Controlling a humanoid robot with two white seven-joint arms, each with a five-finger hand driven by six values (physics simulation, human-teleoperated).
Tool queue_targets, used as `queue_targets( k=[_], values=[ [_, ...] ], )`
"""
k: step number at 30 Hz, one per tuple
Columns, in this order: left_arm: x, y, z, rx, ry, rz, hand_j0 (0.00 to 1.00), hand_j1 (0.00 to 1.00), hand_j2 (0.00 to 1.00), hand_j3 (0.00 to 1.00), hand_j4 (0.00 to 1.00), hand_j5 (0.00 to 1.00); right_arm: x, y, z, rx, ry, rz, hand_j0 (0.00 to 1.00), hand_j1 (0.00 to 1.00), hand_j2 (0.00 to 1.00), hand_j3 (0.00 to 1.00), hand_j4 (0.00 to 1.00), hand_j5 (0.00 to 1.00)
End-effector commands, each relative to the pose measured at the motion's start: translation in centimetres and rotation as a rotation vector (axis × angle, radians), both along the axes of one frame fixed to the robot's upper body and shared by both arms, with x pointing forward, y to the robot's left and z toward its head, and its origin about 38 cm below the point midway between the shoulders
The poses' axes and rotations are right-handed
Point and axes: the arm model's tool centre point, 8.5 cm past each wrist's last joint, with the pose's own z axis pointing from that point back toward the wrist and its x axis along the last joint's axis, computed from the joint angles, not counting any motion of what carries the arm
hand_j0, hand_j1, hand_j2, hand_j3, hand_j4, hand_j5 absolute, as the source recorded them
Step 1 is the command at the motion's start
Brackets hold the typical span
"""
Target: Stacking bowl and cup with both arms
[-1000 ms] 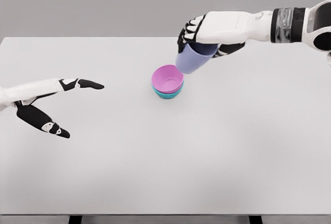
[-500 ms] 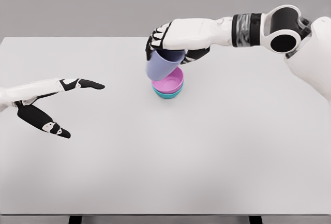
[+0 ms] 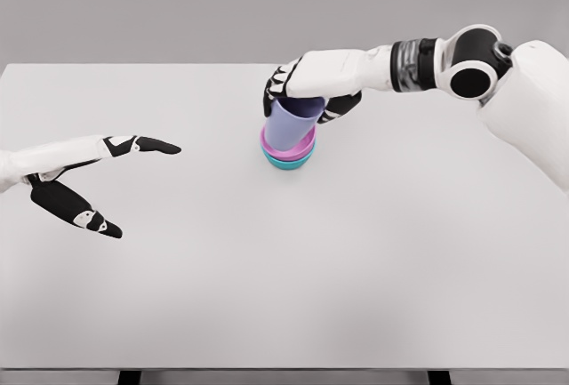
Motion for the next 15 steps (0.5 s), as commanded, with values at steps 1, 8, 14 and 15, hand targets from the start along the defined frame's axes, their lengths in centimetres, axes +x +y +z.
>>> queue_targets(
  k=[1, 8, 14, 15],
  values=[
    [0.02, 0.05, 0.08, -0.006, 0.004, 0.004, 1.00, 1.00, 1.00, 1.00, 1.00, 1.00, 0.30, -0.06, -0.29, 0.001, 0.011, -0.013, 0.48, 0.48, 0.48, 0.48, 0.48, 0.48],
    [-0.02, -0.03, 0.11, -0.007, 0.003, 0.001, 1.00, 1.00, 1.00, 1.00, 1.00, 1.00, 0.79, -0.13, -0.89, -0.019, 0.012, -0.031, 0.48, 0.48, 0.48, 0.48, 0.48, 0.48],
    [-0.01, -0.07, 0.09, -0.008, 0.003, 0.000, 1.00, 1.00, 1.00, 1.00, 1.00, 1.00, 0.86, 0.02, -1.05, -0.019, 0.017, -0.032, 0.48, 0.48, 0.48, 0.48, 0.48, 0.48],
    [-0.01, -0.07, 0.09, -0.008, 0.003, 0.000, 1.00, 1.00, 1.00, 1.00, 1.00, 1.00, 0.86, 0.02, -1.05, -0.019, 0.017, -0.032, 0.48, 0.48, 0.48, 0.48, 0.48, 0.48]
  ],
)
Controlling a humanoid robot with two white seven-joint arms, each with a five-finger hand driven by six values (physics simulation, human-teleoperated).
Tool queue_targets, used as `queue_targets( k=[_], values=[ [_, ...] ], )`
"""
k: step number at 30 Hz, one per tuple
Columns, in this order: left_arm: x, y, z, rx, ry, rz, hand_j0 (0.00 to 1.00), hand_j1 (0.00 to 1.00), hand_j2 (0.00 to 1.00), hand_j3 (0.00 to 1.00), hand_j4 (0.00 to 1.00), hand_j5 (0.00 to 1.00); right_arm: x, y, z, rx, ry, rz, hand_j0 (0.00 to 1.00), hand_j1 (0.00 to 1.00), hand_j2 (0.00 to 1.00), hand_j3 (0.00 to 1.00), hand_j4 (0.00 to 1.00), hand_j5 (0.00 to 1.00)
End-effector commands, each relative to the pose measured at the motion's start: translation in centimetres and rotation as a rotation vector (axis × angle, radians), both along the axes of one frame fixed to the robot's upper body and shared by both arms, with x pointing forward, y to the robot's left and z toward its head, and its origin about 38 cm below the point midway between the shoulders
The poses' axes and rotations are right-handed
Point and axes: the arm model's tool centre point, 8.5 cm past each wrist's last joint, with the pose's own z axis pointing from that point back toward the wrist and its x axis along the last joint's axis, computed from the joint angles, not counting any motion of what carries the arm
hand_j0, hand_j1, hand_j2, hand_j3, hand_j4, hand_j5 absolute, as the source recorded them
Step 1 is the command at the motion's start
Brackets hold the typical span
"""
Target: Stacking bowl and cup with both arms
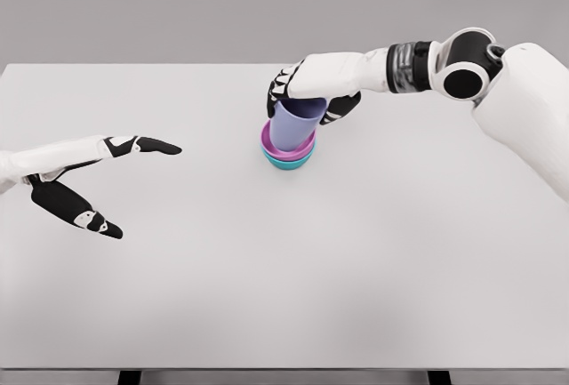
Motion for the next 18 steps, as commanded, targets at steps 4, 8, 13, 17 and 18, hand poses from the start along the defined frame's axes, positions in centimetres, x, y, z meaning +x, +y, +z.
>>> queue_targets(
  k=[4, 8, 13, 17, 18],
  values=[
    [0.0, 0.0, 0.1, -0.007, 0.004, 0.003, 1.00, 1.00, 1.00, 1.00, 1.00, 1.00, 0.2, -0.1, -0.4, -0.063, -0.040, -0.007, 0.95, 0.95, 0.95, 0.95, 0.95, 0.95],
    [0.0, 0.0, 0.1, -0.007, 0.004, 0.003, 1.00, 1.00, 1.00, 1.00, 1.00, 1.00, 0.0, 0.0, -0.2, -0.067, -0.050, 0.000, 0.99, 0.99, 0.99, 0.99, 0.99, 0.99],
    [0.0, 0.0, 0.1, -0.007, 0.004, 0.003, 1.00, 1.00, 1.00, 1.00, 1.00, 1.00, -1.7, 1.8, 2.5, -0.024, -0.118, 0.079, 1.00, 1.00, 1.00, 1.00, 1.00, 1.00],
    [0.0, 0.0, 0.1, -0.006, 0.004, 0.003, 1.00, 1.00, 1.00, 1.00, 1.00, 1.00, -3.9, 1.9, 7.2, 0.084, -0.199, 0.139, 1.00, 1.00, 1.00, 1.00, 1.00, 1.00],
    [0.0, 0.0, 0.1, -0.006, 0.004, 0.003, 1.00, 1.00, 1.00, 1.00, 1.00, 1.00, -4.0, 0.3, 8.6, 0.118, -0.216, 0.120, 1.00, 1.00, 1.00, 1.00, 1.00, 1.00]
  ],
)
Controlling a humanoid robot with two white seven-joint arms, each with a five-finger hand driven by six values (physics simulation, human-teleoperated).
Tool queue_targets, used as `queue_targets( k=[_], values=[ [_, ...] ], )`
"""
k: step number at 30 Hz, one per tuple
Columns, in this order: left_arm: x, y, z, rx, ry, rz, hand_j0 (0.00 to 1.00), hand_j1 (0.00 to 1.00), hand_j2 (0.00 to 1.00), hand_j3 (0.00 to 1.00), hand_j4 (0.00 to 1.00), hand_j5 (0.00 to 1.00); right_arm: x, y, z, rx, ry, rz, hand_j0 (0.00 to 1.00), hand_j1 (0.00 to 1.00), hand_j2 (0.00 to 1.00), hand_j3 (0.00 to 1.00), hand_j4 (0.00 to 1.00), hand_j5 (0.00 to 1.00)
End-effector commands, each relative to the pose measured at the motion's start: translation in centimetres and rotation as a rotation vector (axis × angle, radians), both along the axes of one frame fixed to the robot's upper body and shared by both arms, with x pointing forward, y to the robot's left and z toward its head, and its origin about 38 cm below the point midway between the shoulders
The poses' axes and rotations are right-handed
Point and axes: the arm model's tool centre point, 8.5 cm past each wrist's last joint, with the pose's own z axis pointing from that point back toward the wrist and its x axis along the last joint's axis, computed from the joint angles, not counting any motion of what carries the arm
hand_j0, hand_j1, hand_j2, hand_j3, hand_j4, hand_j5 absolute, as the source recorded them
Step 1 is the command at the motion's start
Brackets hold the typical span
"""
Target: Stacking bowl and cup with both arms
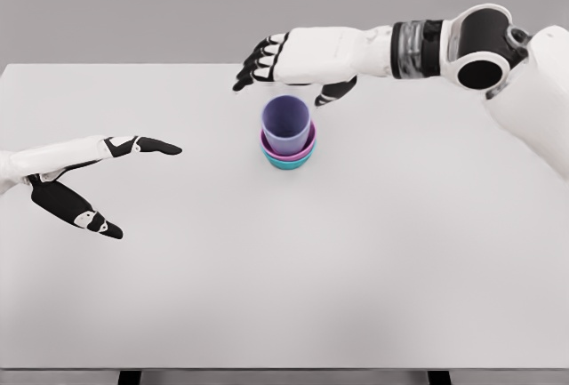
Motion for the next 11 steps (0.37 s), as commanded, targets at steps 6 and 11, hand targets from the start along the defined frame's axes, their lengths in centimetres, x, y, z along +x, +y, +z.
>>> queue_targets(
  k=[6, 11],
  values=[
    [0.0, 0.1, 0.0, 0.016, -0.006, 0.003, 1.00, 1.00, 1.00, 1.00, 1.00, 1.00, -1.8, -20.8, -1.7, 0.015, 0.105, -0.402, 1.00, 1.00, 1.00, 1.00, 1.00, 1.00],
    [0.1, 0.2, 0.0, 0.016, -0.005, 0.005, 1.00, 1.00, 1.00, 1.00, 1.00, 1.00, -2.9, -26.5, -4.7, -0.016, 0.186, -0.543, 1.00, 1.00, 1.00, 1.00, 1.00, 1.00]
  ],
)
